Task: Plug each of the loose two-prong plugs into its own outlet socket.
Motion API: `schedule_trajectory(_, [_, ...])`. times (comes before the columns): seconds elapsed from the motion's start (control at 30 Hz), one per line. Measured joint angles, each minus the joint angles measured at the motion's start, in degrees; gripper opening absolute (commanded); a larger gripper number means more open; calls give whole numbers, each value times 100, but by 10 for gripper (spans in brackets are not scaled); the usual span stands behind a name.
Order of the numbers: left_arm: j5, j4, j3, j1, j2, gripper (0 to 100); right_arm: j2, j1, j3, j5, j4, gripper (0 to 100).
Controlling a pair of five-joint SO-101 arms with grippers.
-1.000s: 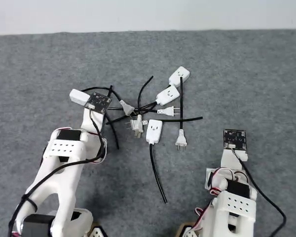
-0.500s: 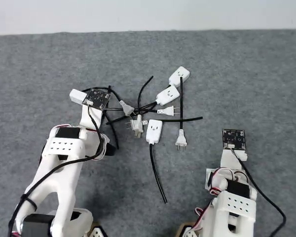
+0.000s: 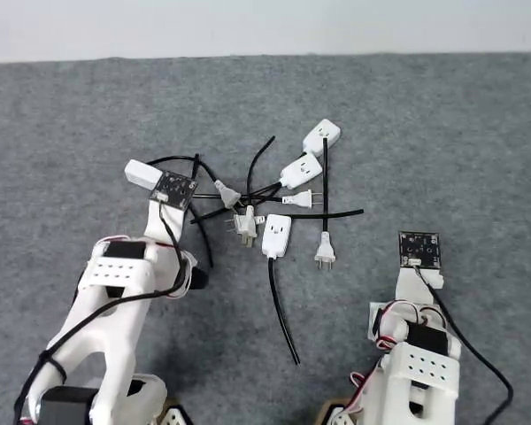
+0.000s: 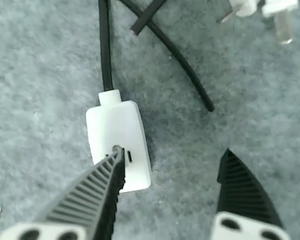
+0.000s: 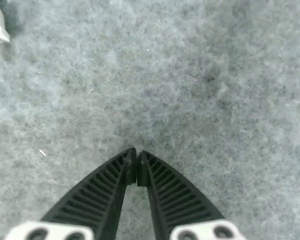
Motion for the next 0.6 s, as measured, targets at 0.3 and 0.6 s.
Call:
schedule_trajectory(0.3, [0,-158,44,-176,-26,287,0,0,0,0,0,9])
schedule_trajectory(0.6, [0,-158,44,-220,-26,287,0,0,0,0,0,9])
